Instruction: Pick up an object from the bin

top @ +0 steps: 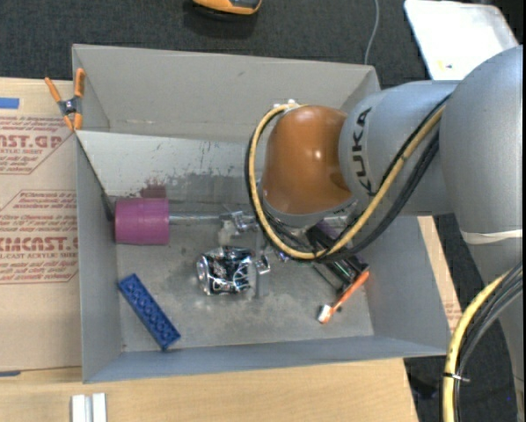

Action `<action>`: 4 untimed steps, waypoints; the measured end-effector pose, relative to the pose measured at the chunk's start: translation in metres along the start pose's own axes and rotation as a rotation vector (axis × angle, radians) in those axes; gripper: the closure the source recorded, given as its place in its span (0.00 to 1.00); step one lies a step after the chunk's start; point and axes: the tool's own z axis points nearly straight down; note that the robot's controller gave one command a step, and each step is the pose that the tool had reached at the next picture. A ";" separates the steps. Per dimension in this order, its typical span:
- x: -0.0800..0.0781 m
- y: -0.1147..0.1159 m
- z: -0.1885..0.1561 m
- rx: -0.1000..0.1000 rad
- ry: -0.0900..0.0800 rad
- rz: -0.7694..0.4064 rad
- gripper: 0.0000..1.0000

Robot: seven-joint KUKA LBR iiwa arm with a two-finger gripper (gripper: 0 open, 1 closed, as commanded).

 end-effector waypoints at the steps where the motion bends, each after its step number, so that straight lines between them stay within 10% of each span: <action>1: 0.009 -0.007 0.027 0.001 -0.002 0.052 0.00; 2: 0.005 -0.004 0.032 0.000 -0.002 0.066 0.00; 3: 0.006 -0.006 0.029 0.000 -0.003 0.040 1.00; 4: 0.006 -0.006 0.029 -0.001 -0.003 0.041 1.00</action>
Offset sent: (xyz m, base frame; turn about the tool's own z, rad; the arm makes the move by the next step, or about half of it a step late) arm -0.0024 0.0001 -0.0281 0.0801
